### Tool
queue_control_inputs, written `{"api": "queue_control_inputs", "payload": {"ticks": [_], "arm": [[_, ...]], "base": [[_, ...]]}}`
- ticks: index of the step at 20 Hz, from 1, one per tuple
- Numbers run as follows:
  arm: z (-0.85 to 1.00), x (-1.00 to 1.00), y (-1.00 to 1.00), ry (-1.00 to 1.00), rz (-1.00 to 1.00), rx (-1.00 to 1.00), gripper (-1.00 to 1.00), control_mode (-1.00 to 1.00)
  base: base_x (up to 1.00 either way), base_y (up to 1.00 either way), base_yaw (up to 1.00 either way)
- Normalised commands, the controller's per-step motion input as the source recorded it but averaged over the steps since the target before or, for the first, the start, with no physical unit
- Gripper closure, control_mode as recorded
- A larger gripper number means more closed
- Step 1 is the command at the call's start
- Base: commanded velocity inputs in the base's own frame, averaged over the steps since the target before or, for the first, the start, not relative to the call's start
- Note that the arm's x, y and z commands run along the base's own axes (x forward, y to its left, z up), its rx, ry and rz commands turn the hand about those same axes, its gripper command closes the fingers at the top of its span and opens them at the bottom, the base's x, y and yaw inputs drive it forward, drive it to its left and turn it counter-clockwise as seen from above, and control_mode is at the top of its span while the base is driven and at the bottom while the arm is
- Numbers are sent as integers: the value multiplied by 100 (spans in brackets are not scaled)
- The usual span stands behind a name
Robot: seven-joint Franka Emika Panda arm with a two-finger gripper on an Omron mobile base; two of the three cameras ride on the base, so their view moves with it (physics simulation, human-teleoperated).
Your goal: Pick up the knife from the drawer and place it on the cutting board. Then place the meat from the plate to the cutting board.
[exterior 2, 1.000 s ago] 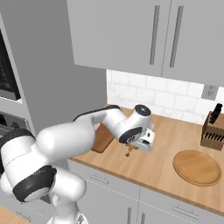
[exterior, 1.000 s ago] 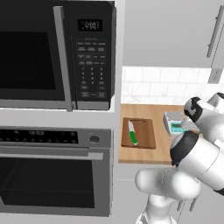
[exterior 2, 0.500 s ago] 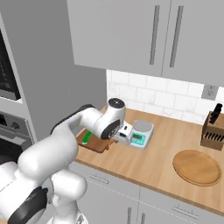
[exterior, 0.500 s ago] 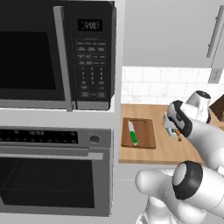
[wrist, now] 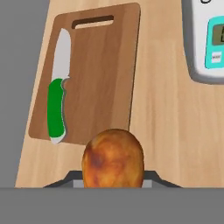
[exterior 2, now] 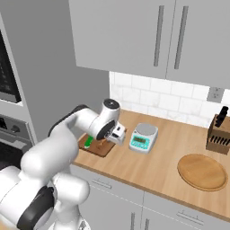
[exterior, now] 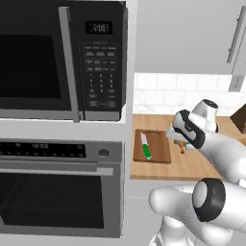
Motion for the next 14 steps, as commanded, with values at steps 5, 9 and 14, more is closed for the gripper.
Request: {"api": "queue_control_inputs", "payload": {"ticks": [5, 9, 14], "arm": [[-2, 44, 44, 4, 0, 3, 100, -100], [-24, 30, 29, 0, 0, 0, 100, -100], [-39, 32, 8, 0, 0, 0, 100, -100]], "base": [[0, 0, 0], [0, 0, 0], [0, 0, 0]]}}
